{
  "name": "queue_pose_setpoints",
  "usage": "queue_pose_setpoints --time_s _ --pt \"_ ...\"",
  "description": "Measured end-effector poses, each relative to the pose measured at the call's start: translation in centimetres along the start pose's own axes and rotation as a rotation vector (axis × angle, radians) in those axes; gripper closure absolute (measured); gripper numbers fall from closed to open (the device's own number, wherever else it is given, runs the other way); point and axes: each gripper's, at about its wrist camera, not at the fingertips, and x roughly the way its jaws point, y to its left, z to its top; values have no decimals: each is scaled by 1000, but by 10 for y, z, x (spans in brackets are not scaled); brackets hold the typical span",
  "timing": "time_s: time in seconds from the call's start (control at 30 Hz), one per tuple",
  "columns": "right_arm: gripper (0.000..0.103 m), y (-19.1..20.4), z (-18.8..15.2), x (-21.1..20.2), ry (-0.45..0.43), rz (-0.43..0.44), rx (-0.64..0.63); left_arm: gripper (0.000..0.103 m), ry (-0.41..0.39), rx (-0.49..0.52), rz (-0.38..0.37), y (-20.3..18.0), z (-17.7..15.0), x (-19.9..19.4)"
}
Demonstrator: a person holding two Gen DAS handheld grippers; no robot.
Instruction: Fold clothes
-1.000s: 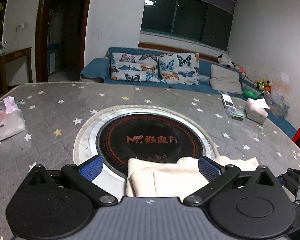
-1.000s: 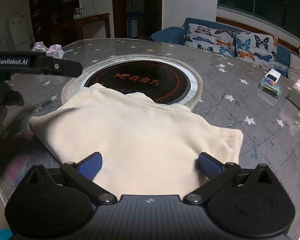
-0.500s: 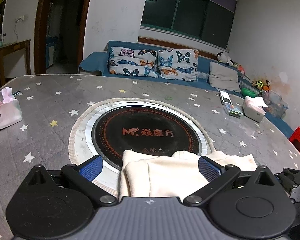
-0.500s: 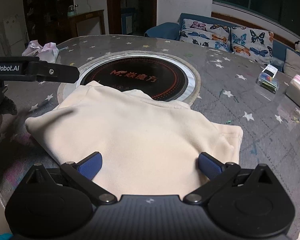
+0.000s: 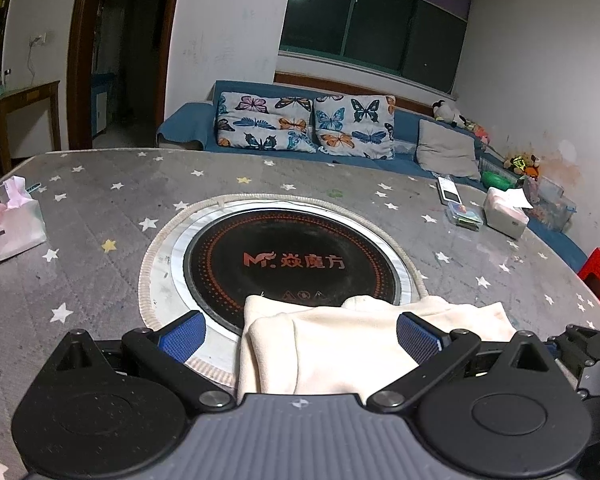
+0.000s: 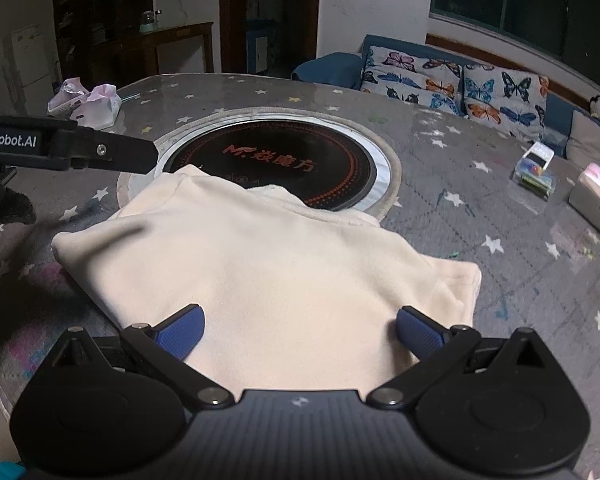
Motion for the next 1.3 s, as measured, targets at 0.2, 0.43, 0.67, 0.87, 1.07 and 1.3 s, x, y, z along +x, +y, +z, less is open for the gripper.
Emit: queue_pose_setpoints --time_s 0.2,0.43,0.67,0.87,1.07,1.3 --pt "0 6 2 -14 -24 14 -47 0 1 -2 16 6 0 -5" --pt "0 29 3 -31 -48 82 -158 0 16 -13 52 13 -2 -10" --pt "2 57 3 -39 -61 112 -267 0 21 -17 71 18 -4 -15" --pt "9 77 3 -39 -64 126 -342 0 29 -23 80 22 -5 -15" --pt "20 97 4 -34 -61 137 -440 0 38 -44 86 31 -5 -13" --pt "27 114 9 -22 -54 152 -511 0 61 -68 93 43 -7 -8"
